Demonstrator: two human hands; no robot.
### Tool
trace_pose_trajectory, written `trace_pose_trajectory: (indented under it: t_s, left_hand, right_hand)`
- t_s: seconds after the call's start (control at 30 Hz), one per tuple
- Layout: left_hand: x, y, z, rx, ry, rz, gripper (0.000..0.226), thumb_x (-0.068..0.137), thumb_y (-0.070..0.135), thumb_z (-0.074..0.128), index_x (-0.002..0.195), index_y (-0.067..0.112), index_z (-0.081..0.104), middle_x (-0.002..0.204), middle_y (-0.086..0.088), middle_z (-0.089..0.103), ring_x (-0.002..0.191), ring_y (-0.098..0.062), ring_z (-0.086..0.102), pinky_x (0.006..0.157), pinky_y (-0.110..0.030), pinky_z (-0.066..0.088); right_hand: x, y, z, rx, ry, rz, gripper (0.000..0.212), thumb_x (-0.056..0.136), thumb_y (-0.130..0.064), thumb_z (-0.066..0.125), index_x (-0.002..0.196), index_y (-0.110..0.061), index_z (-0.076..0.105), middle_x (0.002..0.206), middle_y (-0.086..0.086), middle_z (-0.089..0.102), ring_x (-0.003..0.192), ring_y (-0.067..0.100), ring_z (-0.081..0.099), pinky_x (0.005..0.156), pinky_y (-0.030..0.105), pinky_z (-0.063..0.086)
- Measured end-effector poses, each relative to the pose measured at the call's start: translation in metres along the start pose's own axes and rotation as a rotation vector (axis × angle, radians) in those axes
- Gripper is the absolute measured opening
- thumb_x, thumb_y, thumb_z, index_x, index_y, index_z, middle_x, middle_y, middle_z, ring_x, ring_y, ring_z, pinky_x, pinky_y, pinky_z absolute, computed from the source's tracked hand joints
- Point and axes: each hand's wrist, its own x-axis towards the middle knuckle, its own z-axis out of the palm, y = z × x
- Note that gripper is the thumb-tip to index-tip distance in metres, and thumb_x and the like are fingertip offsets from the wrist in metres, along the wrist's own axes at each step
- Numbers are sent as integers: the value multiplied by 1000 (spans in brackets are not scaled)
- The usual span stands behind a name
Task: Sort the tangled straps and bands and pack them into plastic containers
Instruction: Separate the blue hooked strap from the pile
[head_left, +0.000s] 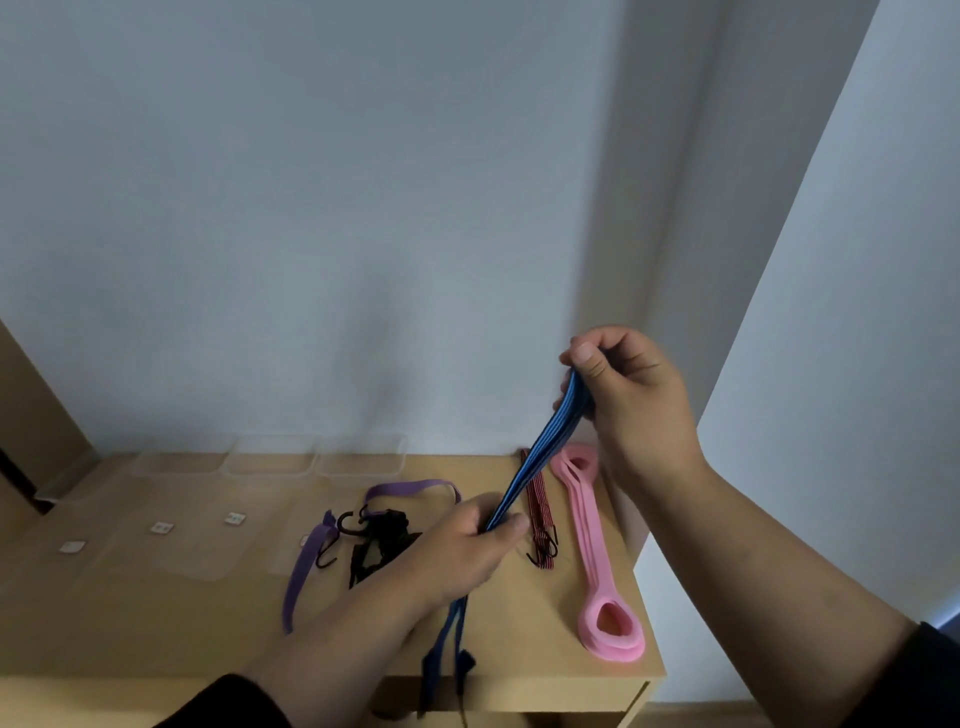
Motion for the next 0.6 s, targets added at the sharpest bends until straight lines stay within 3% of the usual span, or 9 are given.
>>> trace_pose_trajectory:
  t_s: [0.1,0.2,0.37,0.47,0.6]
  left_hand:
    - [-6,-17,-4,71,14,-110,18,95,32,61,83,25,50,56,12,45,56,-15,44,59,-33,43]
    - [-11,-30,-9,152,49,-180,20,91,35,67,83,24,53,62,10,49,60,-14,50,59,-26,47]
    - [-16,-54,-19,246,24,-215,12,94,43,61,90,31,60,77,7,52,71,-7,51,72,-27,48]
    - [-17,-65,-21,248,32,-265,14,98,44,56,102,33,63,82,3,55,76,-11,54,73,-29,49]
    - [-8,-66,-25,30,146,-296,24,100,40,54,108,22,67,62,6,47,57,-11,45,64,-34,43]
  right_hand:
    - [2,-3,-4,77,73,26,14,101,-6,55,87,-9,59,74,8,57,58,14,57,57,29,55]
    - [5,-4,-9,111,131,33,15,104,-9,50,89,-10,54,68,5,55,57,18,57,57,31,55]
    - [14,-6,-16,18,191,-11,20,107,-19,44,87,-21,47,55,-11,46,48,10,40,47,28,38]
    - [21,-12,-18,-8,126,-34,21,107,-22,45,86,-23,45,56,-11,38,47,9,32,44,22,32]
    - [24,-6,-33,-245,-45,-44,17,99,-25,62,84,-20,56,57,-10,42,45,8,35,43,20,34]
